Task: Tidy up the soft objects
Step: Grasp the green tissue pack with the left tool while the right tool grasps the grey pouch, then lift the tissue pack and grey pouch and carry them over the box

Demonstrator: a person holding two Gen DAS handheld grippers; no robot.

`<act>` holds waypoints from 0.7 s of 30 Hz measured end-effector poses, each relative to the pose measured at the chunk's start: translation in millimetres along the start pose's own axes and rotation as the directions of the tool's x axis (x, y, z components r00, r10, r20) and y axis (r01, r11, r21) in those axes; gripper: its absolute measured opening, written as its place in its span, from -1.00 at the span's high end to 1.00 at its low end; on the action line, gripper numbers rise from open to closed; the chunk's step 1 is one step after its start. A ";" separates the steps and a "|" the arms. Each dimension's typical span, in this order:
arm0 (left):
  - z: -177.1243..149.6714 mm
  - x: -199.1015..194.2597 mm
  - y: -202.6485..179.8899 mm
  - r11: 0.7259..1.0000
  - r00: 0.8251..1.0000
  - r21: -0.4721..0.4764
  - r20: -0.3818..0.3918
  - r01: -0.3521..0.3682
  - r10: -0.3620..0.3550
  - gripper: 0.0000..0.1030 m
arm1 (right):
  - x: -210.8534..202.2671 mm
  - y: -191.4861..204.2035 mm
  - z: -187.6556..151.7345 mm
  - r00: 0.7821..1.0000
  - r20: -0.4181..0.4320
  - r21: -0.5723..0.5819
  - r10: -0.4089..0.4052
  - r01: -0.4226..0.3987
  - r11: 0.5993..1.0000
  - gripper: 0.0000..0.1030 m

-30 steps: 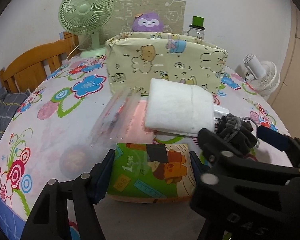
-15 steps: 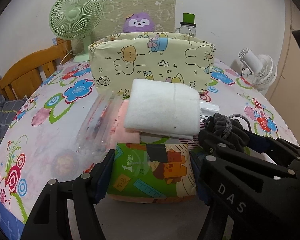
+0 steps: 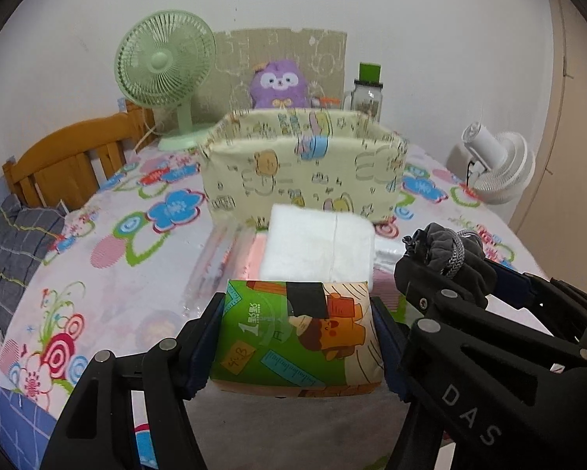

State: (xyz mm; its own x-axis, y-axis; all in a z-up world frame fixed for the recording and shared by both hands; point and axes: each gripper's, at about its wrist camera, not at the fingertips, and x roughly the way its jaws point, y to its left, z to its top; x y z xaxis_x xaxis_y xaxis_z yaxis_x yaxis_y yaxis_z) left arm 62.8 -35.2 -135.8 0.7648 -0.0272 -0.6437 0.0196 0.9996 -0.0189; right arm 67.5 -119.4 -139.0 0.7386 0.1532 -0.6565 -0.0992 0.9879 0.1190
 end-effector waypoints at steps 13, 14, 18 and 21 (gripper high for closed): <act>32.5 -50.1 -0.1 1.000 0.994 0.009 0.108 0.024 -0.025 -0.38 | -59.9 8.1 30.5 0.992 0.127 0.009 -0.023 0.022 1.000 -0.12; 36.1 -54.3 0.3 1.000 0.993 0.010 0.117 0.021 -0.022 -0.38 | -63.5 8.9 33.3 0.990 0.136 0.010 -0.022 0.021 1.000 -0.12; 46.8 -65.4 2.7 1.000 0.990 0.013 0.140 0.019 -0.020 -0.38 | -75.2 12.2 43.3 0.987 0.161 0.006 -0.019 0.018 1.000 -0.12; 55.5 -74.3 3.8 1.000 0.986 0.015 0.167 0.017 -0.019 -0.38 | -84.1 14.0 51.9 0.983 0.181 0.004 -0.014 0.014 1.000 -0.13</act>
State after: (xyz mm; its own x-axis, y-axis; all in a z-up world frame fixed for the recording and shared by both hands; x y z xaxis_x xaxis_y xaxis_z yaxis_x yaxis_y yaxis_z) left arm 41.8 -29.3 -45.6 0.8609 -0.0454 -0.5068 0.0420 0.9990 -0.0181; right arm 38.6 -119.6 -43.5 0.8485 0.1325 -0.5124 -0.0862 0.9898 0.1132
